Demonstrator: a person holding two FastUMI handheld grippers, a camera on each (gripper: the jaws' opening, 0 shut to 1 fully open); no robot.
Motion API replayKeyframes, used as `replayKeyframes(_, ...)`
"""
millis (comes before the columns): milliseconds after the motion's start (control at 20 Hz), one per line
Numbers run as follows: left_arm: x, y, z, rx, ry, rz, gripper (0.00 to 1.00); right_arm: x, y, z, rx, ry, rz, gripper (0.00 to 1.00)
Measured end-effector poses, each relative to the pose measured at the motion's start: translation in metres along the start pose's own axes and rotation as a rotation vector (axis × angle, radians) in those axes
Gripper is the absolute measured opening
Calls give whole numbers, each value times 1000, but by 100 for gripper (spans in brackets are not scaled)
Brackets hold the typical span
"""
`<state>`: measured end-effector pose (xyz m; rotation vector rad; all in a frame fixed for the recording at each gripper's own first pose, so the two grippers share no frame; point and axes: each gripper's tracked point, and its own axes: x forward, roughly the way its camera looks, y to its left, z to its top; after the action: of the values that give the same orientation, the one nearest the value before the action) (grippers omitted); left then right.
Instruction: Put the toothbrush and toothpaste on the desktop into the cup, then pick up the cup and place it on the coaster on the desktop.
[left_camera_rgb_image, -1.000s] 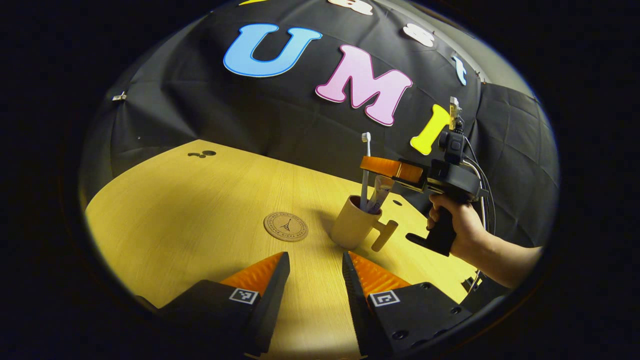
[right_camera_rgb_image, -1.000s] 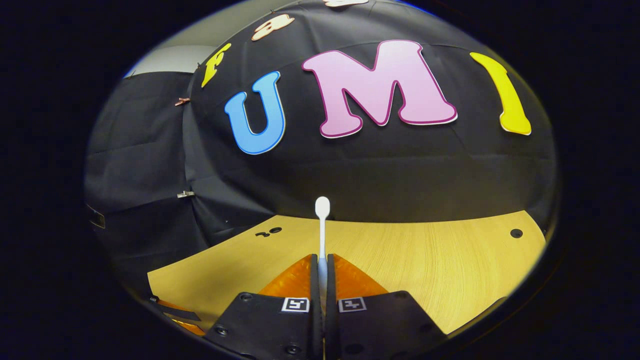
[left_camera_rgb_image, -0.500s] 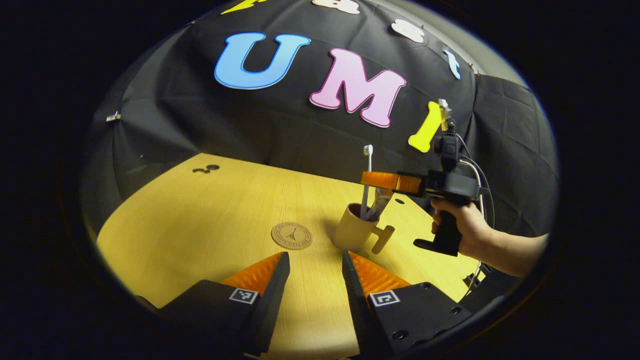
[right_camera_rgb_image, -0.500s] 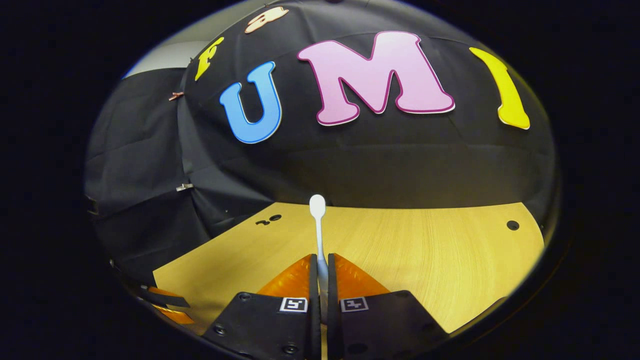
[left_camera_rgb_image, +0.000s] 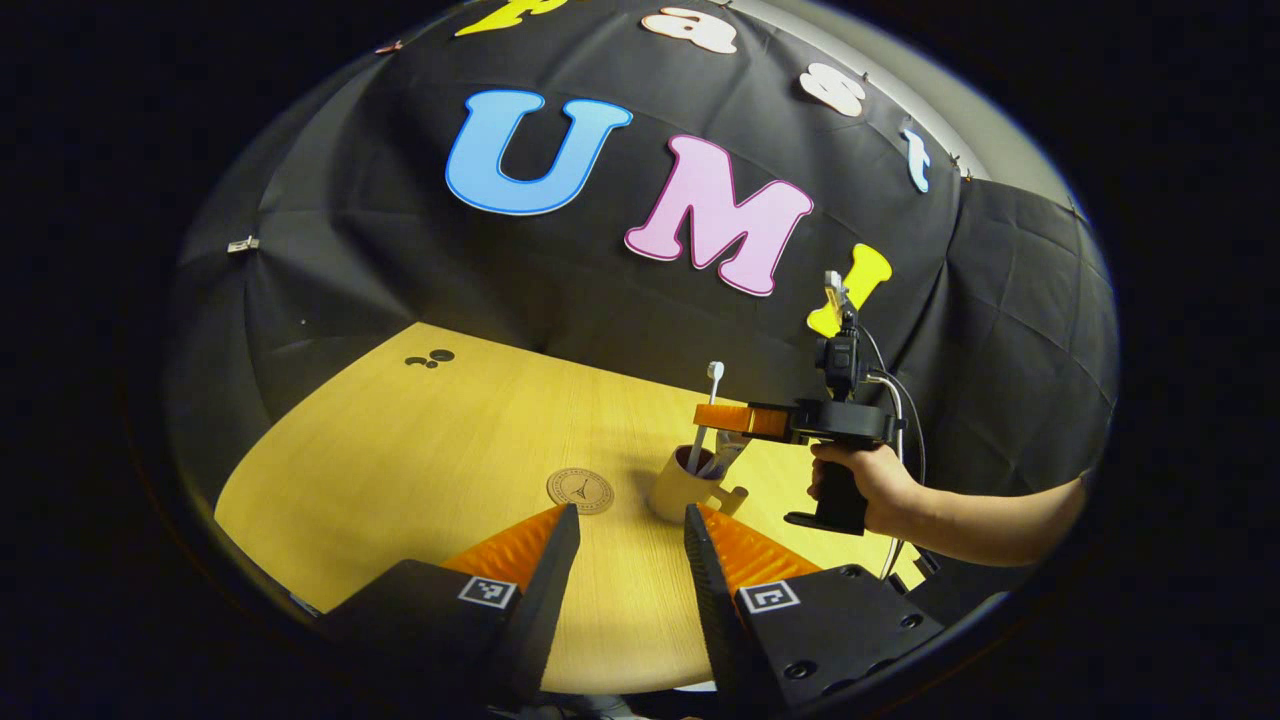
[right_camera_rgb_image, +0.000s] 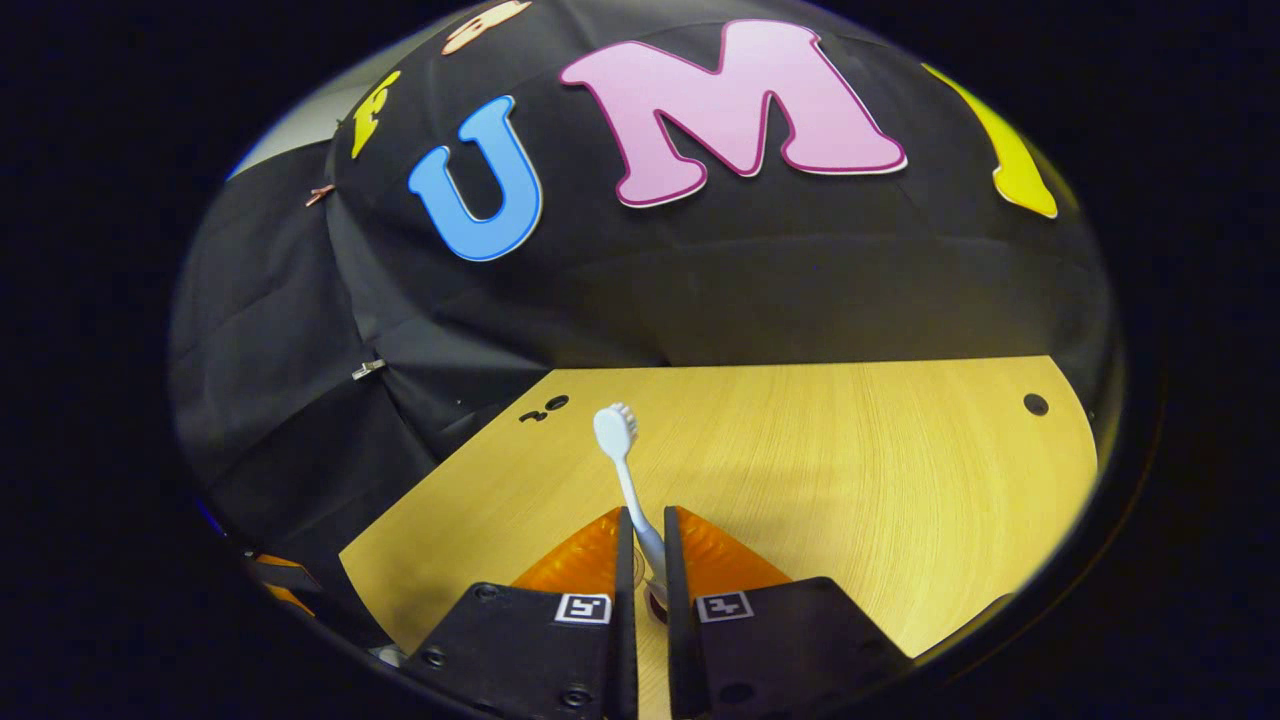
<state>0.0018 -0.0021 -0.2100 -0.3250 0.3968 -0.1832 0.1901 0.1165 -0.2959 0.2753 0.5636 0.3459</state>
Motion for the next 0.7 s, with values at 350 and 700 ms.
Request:
replayKeyframes(350,-21,8,3,-30,18,34,66,-19,-1,5,46,18,-9,17)
replayKeyframes(700,-18,-8,10,-8,15,3,66,-62,10,19,-10,38,21,27)
